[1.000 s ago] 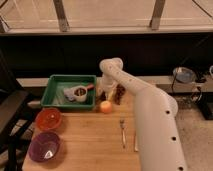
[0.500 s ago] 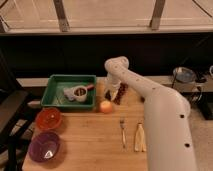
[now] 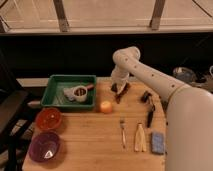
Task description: Place eraser in red bowl
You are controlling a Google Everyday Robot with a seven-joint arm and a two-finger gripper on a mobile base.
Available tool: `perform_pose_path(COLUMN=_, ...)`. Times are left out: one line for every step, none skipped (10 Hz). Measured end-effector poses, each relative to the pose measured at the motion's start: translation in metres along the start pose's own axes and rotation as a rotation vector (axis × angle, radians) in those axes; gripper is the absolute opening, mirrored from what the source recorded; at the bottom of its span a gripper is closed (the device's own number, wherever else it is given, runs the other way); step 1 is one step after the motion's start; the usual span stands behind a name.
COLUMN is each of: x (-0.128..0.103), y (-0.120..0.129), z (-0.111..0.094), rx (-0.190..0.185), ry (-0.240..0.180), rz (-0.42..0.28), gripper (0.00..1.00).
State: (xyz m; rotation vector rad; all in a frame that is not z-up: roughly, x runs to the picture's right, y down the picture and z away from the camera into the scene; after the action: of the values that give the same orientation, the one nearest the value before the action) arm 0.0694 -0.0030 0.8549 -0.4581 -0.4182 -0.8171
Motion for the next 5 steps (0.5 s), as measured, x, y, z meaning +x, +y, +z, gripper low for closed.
perform_pose_path(x=-0.010, y=-0.006, z=-0.008, rx=0.015, ry=0.004, rz=-0.053, gripper=0.00)
perform_pose_path(x=-0.026, y=-0.017, z=-0.013, rx=0.032, ry=0.007, rz=-0.120, gripper=0.00)
perform_pose_path(x=-0.039, y=-0.028, z=-0.015, rx=0.045, ry=0.010, rz=-0.167, gripper=0.00)
perform_pose_path(x=-0.055, y=-0.041, z=-0.017, rx=0.057, ry=0.014, rz=-0.221, gripper=0.00)
perform_pose_path(x=-0.083, y=-0.060, z=-0.022, rx=0.077, ry=0.030, rz=-0.307, gripper=0.00)
